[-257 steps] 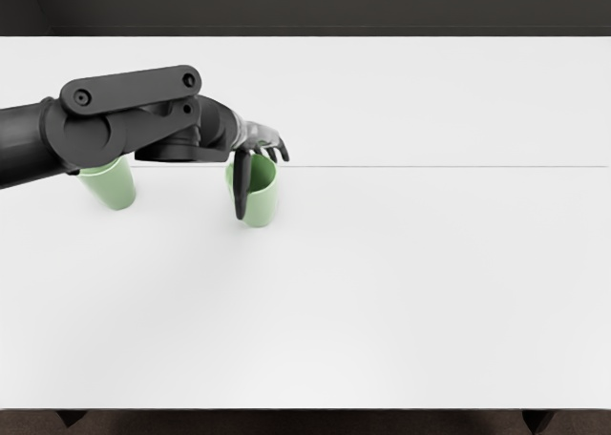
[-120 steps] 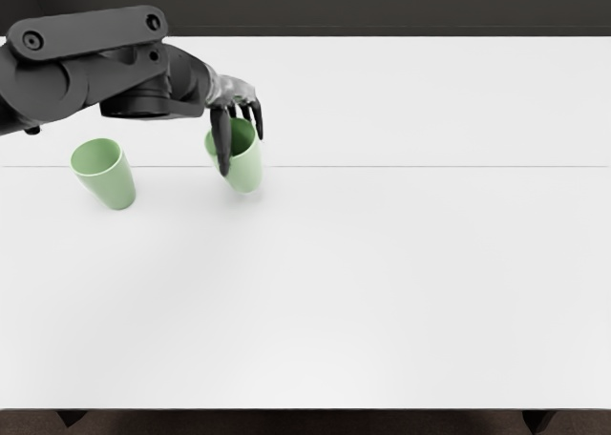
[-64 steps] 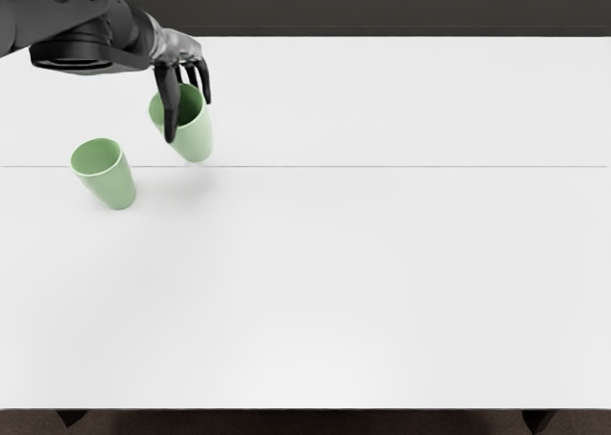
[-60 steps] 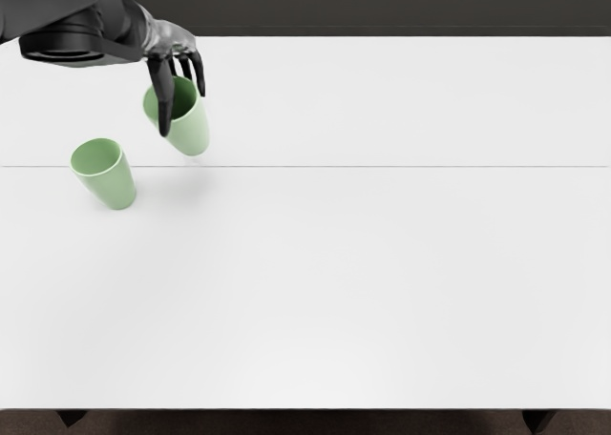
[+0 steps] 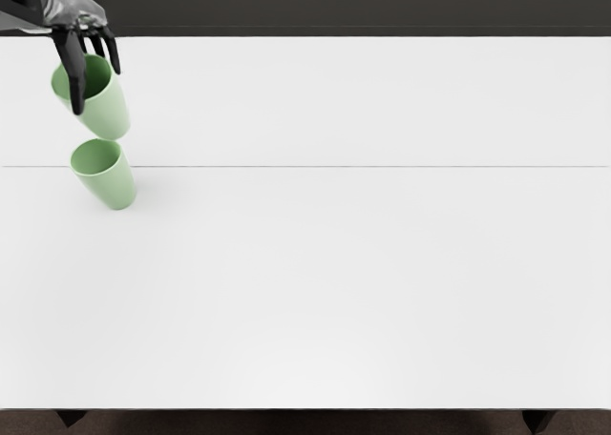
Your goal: Pick up cup and place in cup with left hand
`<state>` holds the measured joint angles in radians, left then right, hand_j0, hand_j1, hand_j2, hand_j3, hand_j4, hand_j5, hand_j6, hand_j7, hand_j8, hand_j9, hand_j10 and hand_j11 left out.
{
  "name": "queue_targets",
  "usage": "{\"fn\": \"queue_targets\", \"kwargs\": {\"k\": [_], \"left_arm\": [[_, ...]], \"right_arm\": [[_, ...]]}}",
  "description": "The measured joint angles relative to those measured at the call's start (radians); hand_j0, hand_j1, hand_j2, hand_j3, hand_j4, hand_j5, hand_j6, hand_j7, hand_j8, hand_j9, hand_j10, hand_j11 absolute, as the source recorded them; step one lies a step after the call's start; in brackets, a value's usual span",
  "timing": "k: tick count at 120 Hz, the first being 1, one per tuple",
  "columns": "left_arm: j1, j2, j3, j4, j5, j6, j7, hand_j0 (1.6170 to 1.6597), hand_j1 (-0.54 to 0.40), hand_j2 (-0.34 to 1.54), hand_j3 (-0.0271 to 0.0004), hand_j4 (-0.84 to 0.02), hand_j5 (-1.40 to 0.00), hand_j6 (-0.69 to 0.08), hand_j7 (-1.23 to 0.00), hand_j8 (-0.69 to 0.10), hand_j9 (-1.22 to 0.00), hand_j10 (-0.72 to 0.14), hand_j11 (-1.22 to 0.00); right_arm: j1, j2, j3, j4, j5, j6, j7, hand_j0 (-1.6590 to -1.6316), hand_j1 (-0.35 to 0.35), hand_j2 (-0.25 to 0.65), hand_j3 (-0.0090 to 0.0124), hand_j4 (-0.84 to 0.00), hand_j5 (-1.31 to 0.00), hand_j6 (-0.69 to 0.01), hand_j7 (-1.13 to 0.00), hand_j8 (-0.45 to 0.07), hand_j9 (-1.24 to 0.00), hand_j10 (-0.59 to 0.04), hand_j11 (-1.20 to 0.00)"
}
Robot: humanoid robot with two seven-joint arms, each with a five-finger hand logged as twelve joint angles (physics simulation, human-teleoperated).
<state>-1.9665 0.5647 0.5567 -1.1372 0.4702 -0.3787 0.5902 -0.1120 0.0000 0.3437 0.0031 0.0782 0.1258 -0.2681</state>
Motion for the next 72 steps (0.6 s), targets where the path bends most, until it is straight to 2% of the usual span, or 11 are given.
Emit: {"fn": "queue_targets", "kwargs": {"k": [7,43,72], "left_arm": [[0.0,0.014,0.011,-0.003,-0.001,-0.01,-0.001,1.6569,-0.342,0.85,0.0,-0.495,-0.91,-0.25,-0.87,-0.248,-0.87,-0.425,-0.86],[0.023,0.02,0.025,-0.005,0.002,-0.018,-0.006,1.654,-0.368,0.95,0.0,-0.516,-0.92,-0.277,-0.88,-0.28,-0.87,-0.439,-0.86],[0.056,0.017,0.026,0.006,0.003,-0.012,-0.009,1.6545,-0.328,0.87,0.0,-0.527,-0.92,-0.283,-0.88,-0.28,-0.87,-0.447,-0.86]], "right_arm": [[0.0,0.0,0.0,0.0,0.0,0.0,0.0,-1.6581,-0.349,0.0,0.0,-0.001,0.0,-0.001,0.0,-0.001,0.0,0.0,0.0],[0.0,0.0,0.0,0.0,0.0,0.0,0.0,-1.6581,-0.349,0.0,0.0,-0.001,0.0,-0.001,0.0,-0.001,0.0,0.0,0.0],[0.0,0.0,0.0,0.0,0.0,0.0,0.0,-1.6581,-0.349,0.0,0.0,-0.001,0.0,-0.001,0.0,-0.001,0.0,0.0,0.0]]}}
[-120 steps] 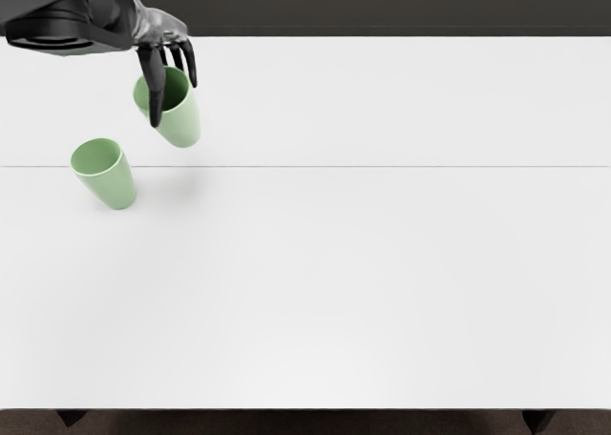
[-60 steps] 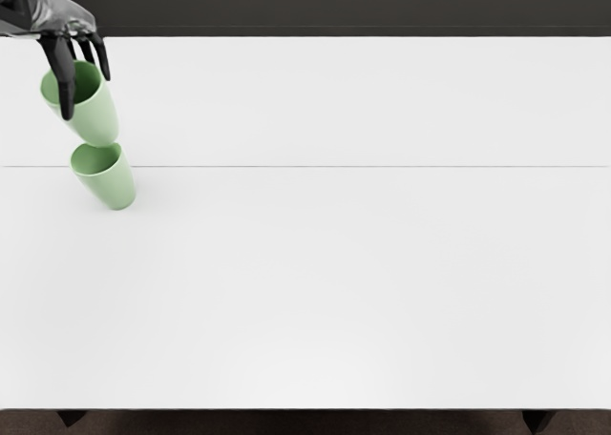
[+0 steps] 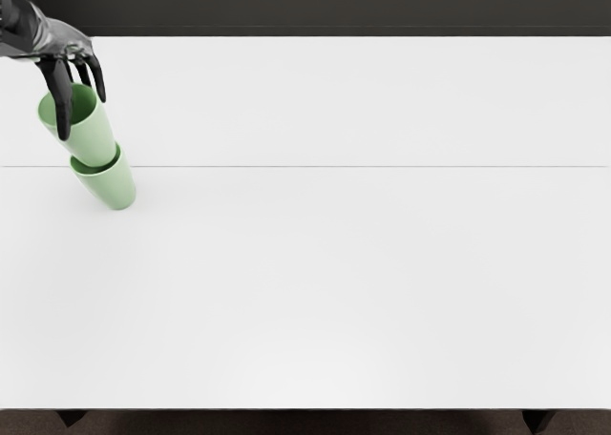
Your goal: Pick up cup and place in cup with left hand
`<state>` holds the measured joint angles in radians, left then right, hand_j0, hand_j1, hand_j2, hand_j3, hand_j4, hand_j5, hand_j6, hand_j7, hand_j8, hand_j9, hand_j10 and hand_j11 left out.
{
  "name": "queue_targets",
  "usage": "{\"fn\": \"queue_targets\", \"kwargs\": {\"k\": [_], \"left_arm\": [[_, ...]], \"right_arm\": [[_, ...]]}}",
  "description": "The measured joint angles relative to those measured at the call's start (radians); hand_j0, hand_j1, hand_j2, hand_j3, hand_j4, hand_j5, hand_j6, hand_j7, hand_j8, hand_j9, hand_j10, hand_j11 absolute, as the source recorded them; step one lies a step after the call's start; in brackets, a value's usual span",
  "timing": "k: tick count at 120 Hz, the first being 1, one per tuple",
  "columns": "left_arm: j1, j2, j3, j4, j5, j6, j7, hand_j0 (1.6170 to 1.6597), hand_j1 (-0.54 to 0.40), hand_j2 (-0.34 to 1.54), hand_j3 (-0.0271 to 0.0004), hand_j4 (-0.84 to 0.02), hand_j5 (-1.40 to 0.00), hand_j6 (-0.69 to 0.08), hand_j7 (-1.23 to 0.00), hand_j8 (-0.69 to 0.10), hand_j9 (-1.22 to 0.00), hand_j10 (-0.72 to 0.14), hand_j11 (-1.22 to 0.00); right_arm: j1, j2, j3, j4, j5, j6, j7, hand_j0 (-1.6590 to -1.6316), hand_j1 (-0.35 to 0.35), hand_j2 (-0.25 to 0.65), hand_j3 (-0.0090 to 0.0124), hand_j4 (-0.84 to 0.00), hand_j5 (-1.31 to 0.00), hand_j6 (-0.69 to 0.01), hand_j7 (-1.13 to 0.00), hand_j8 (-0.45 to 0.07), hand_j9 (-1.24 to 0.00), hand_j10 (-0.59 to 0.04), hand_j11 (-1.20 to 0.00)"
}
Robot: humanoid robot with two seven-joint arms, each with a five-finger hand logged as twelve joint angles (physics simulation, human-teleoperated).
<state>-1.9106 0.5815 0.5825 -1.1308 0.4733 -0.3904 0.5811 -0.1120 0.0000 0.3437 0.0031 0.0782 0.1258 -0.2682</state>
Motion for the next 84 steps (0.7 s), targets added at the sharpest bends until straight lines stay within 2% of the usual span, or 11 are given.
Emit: {"fn": "queue_targets", "kwargs": {"k": [7,15,37,49,57,61,69,84], "left_arm": [[0.011,-0.003,-0.001,0.006,0.001,0.002,-0.003,1.6546,-0.319,0.86,0.0,-0.543,-0.91,-0.304,-0.87,-0.306,-0.86,-0.462,-0.86],[0.023,-0.007,-0.001,0.013,0.0,0.002,-0.005,1.6552,-0.313,0.84,0.0,-0.539,-0.92,-0.289,-0.87,-0.282,-0.86,-0.455,-0.86],[0.047,-0.023,-0.007,0.023,0.003,0.005,-0.007,1.6555,-0.305,0.84,0.0,-0.558,-0.9,-0.31,-0.86,-0.307,-0.86,-0.468,-0.85],[0.059,-0.034,-0.009,0.03,-0.001,0.005,-0.007,1.6558,-0.299,0.78,0.0,-0.547,-0.9,-0.303,-0.86,-0.294,-0.85,-0.458,-0.85],[0.06,-0.034,-0.01,0.034,-0.003,0.006,-0.007,1.656,-0.315,0.82,0.0,-0.545,-0.88,-0.302,-0.84,-0.292,-0.83,-0.453,-0.83],[0.064,-0.034,-0.01,0.037,-0.003,0.007,-0.007,1.6561,-0.318,0.81,0.0,-0.544,-0.85,-0.308,-0.81,-0.294,-0.81,-0.45,-0.8],[0.067,-0.034,-0.012,0.051,-0.004,0.009,-0.007,1.6568,-0.266,0.61,0.0,-0.488,-0.74,-0.301,-0.71,-0.296,-0.7,-0.421,-0.7],[0.071,-0.034,-0.013,0.066,-0.004,0.02,-0.007,1.6574,-0.059,0.34,0.0,-0.325,-0.48,-0.224,-0.46,-0.221,-0.46,-0.289,-0.46]], "right_arm": [[0.0,0.0,0.0,0.0,0.0,0.0,0.0,-1.6581,-0.349,0.0,0.0,-0.001,0.0,-0.001,0.0,-0.001,0.0,0.0,0.0],[0.0,0.0,0.0,0.0,0.0,0.0,0.0,-1.6581,-0.349,0.0,0.0,-0.001,0.0,-0.001,0.0,-0.001,0.0,0.0,0.0],[0.0,0.0,0.0,0.0,0.0,0.0,0.0,-1.6581,-0.349,0.0,0.0,-0.001,0.0,-0.001,0.0,-0.001,0.0,0.0,0.0],[0.0,0.0,0.0,0.0,0.0,0.0,0.0,-1.6581,-0.349,0.0,0.0,-0.001,0.0,-0.001,0.0,-0.001,0.0,0.0,0.0],[0.0,0.0,0.0,0.0,0.0,0.0,0.0,-1.6581,-0.349,0.0,0.0,-0.001,0.0,-0.001,0.0,-0.001,0.0,0.0,0.0],[0.0,0.0,0.0,0.0,0.0,0.0,0.0,-1.6581,-0.349,0.0,0.0,-0.001,0.0,-0.001,0.0,-0.001,0.0,-0.001,0.0],[0.0,0.0,0.0,0.0,0.0,0.0,0.0,-1.6581,-0.349,0.0,0.0,-0.001,0.0,-0.001,0.0,-0.001,0.0,-0.001,0.0],[0.0,0.0,0.0,0.0,0.0,0.0,0.0,-1.6581,-0.349,0.0,0.0,-0.001,0.0,-0.001,0.0,-0.001,0.0,-0.001,0.0]]}}
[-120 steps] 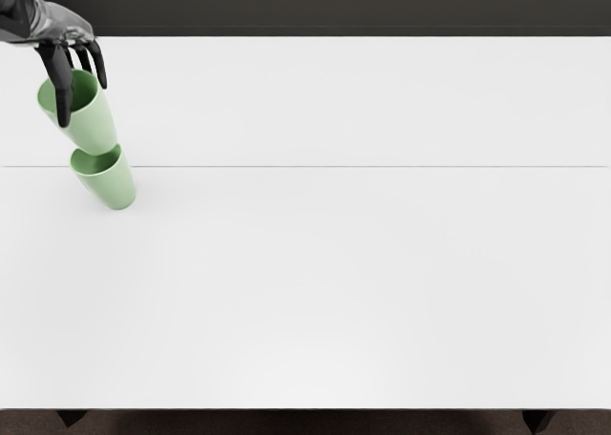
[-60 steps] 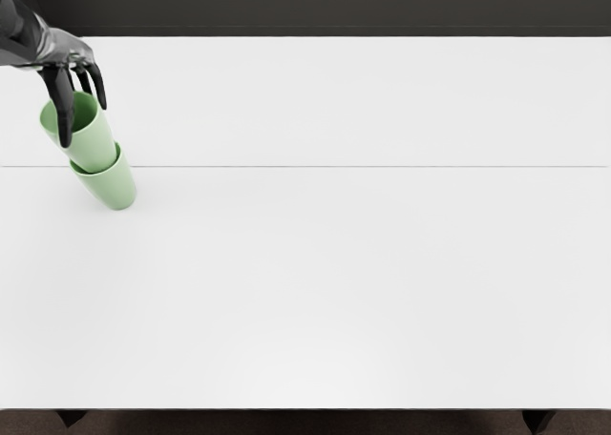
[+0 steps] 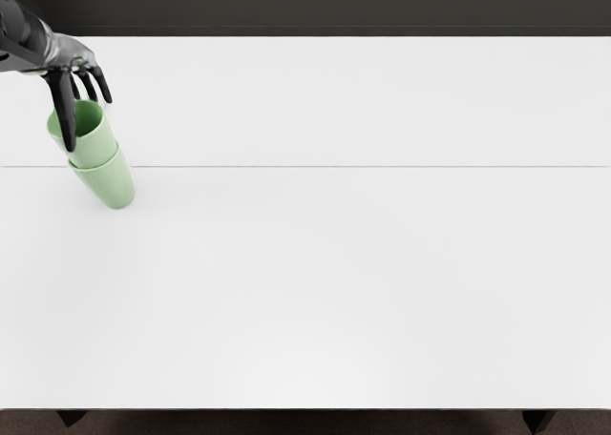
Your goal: Pick up cup and place in cup with left hand
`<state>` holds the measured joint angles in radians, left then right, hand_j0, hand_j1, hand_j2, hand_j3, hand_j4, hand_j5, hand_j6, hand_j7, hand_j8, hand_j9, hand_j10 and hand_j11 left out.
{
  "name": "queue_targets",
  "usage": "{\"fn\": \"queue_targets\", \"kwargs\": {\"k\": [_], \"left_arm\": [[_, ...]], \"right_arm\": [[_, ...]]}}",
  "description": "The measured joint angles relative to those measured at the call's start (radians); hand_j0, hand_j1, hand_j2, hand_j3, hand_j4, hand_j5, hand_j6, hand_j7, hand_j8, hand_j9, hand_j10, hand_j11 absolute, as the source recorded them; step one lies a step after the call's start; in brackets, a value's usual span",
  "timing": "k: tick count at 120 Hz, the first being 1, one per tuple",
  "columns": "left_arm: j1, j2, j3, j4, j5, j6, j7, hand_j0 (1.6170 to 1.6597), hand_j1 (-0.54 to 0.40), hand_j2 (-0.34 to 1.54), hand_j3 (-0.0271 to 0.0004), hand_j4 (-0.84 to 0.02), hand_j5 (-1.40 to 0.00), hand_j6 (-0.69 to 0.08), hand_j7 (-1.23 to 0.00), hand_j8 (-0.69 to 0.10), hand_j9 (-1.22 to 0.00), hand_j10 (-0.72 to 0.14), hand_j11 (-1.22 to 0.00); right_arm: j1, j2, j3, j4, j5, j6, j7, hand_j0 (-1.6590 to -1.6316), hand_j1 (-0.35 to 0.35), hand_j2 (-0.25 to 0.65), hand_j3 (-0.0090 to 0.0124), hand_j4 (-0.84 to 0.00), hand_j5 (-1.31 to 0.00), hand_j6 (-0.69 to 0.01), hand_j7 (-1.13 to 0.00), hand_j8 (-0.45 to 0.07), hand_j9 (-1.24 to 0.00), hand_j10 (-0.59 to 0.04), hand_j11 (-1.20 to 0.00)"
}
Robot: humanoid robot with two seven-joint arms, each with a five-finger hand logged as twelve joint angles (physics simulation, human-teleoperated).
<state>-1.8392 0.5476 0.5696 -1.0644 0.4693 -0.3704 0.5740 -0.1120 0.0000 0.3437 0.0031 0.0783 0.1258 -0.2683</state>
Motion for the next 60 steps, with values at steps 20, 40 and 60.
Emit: {"fn": "queue_targets", "kwargs": {"k": [20,40,60], "left_arm": [[-0.001,0.003,-0.006,0.008,-0.003,0.004,0.0,1.6578,0.133,0.16,0.0,-0.175,-0.25,-0.131,-0.24,-0.13,-0.24,-0.159,-0.24],[-0.011,0.015,-0.045,0.024,-0.084,0.005,0.0,1.6579,0.236,0.07,0.0,-0.094,-0.13,-0.075,-0.13,-0.074,-0.13,-0.086,-0.13],[-0.011,0.005,-0.134,0.026,-0.137,0.003,0.0,1.658,0.282,0.04,0.0,-0.058,-0.08,-0.05,-0.08,-0.049,-0.08,-0.054,-0.07]], "right_arm": [[0.0,0.0,0.0,0.0,0.0,0.0,0.0,-1.6581,-0.349,0.0,0.0,-0.001,0.0,-0.001,0.0,-0.001,0.0,-0.001,0.0],[0.0,0.0,0.0,0.0,0.0,0.0,0.0,-1.6581,-0.349,0.0,0.0,-0.001,0.0,-0.001,0.0,-0.001,0.0,-0.001,0.0],[0.0,0.0,0.0,0.0,0.0,0.0,0.0,-1.6581,-0.349,0.0,0.0,-0.001,0.0,-0.001,0.0,-0.001,0.0,-0.001,0.0]]}}
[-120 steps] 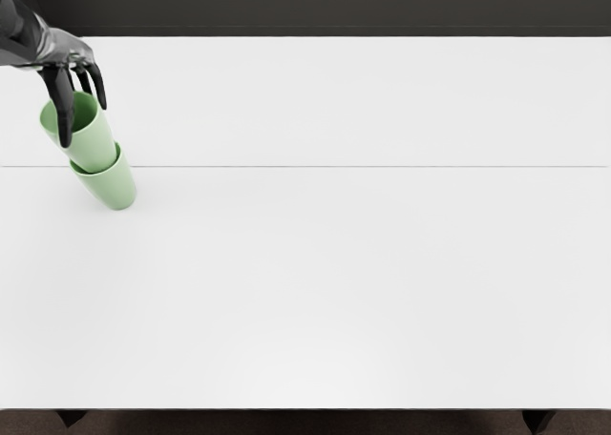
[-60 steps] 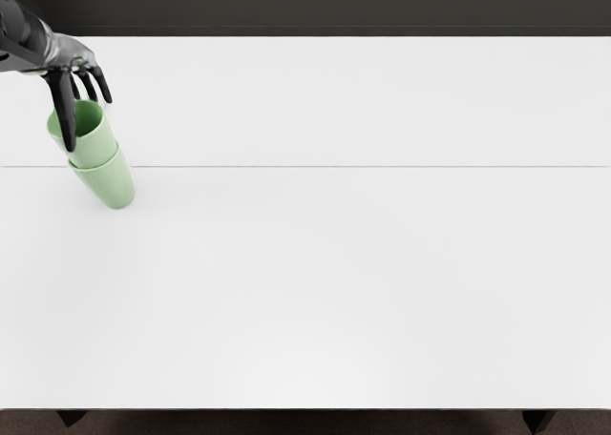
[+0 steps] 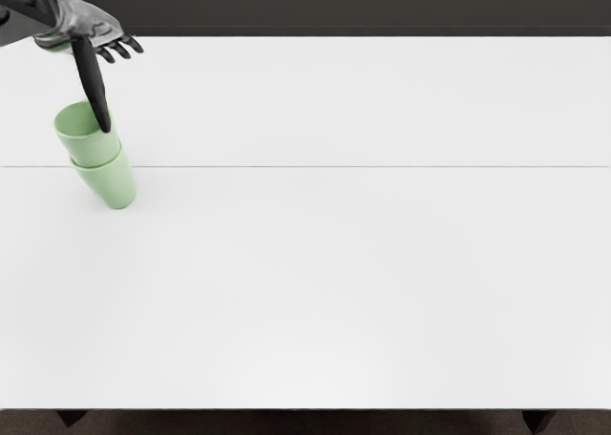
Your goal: Pick up cup and place in cup with left hand
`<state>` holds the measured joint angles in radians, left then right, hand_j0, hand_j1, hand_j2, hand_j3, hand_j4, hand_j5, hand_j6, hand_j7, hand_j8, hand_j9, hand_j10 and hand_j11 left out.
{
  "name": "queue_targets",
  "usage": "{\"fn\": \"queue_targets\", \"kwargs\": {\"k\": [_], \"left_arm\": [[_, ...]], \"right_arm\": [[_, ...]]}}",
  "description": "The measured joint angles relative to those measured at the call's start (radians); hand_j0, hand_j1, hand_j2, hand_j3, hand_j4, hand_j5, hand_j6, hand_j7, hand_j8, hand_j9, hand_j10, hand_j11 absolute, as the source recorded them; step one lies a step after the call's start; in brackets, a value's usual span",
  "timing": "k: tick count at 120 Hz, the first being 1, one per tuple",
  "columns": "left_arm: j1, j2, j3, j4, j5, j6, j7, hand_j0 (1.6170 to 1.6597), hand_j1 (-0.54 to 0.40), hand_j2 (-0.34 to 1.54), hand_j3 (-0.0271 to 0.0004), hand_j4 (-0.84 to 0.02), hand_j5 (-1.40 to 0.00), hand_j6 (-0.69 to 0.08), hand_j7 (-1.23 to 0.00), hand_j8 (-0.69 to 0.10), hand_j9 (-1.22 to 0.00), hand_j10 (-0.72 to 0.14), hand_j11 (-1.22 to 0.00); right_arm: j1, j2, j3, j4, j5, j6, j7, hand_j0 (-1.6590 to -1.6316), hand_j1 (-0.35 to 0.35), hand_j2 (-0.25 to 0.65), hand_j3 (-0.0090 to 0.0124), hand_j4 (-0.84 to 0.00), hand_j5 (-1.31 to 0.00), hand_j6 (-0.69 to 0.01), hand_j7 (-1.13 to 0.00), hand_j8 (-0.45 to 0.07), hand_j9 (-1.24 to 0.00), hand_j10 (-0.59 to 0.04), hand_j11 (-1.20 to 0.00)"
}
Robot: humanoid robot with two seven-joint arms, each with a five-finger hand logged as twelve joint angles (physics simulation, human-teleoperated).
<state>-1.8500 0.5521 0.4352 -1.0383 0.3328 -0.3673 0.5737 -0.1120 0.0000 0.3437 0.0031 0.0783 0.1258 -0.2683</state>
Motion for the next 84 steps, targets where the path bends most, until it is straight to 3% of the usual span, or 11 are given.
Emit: {"fn": "queue_targets", "kwargs": {"k": [36,64,84], "left_arm": [[0.003,-0.027,-0.182,-0.044,-0.125,-0.078,0.0,1.658,0.309,0.01,0.0,-0.035,-0.04,-0.034,-0.04,-0.034,-0.04,-0.034,-0.04],[0.005,-0.02,-0.22,-0.174,-0.295,-0.165,0.0,1.6581,0.315,0.01,0.0,-0.03,-0.04,-0.03,-0.04,-0.03,-0.04,-0.03,-0.04],[0.005,-0.023,-0.224,-0.211,-0.327,-0.228,0.001,1.6581,0.318,0.01,0.0,-0.027,-0.03,-0.028,-0.03,-0.027,-0.03,-0.027,-0.03]], "right_arm": [[0.0,0.0,0.0,0.0,0.0,0.0,0.0,-1.6581,-0.349,0.0,0.0,-0.001,0.0,-0.001,0.0,-0.001,0.0,-0.001,0.0],[0.0,0.0,0.0,0.0,0.0,0.0,0.0,-1.6581,-0.349,0.0,0.0,-0.001,0.0,-0.001,0.0,-0.001,0.0,-0.001,0.0],[0.0,0.0,0.0,0.0,0.0,0.0,0.0,-1.6581,-0.349,0.0,0.0,-0.001,0.0,-0.001,0.0,-0.001,0.0,-0.001,0.0]]}}
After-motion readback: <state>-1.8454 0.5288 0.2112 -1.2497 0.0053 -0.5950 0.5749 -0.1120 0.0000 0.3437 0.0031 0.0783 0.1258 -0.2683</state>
